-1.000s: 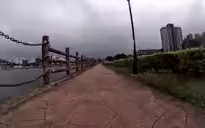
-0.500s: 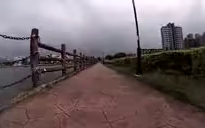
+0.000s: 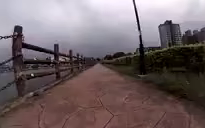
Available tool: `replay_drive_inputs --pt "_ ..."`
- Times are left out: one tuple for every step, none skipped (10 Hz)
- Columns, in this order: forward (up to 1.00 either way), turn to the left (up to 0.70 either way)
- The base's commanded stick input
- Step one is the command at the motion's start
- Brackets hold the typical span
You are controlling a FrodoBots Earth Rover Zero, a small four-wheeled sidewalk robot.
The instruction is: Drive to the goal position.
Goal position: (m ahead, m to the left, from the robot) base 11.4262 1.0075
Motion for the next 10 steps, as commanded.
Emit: replay_drive_inputs --pt "1.00 0.00" --pt "1.00 0.00" --pt "1.00 0.00" --pt "1.00 0.01" --pt "1.00 0.05" --pt "1.00 0.27" --pt "1.00 0.17" --pt "1.00 0.00" --pt "1.00 0.00" --pt "1.00 0.00"
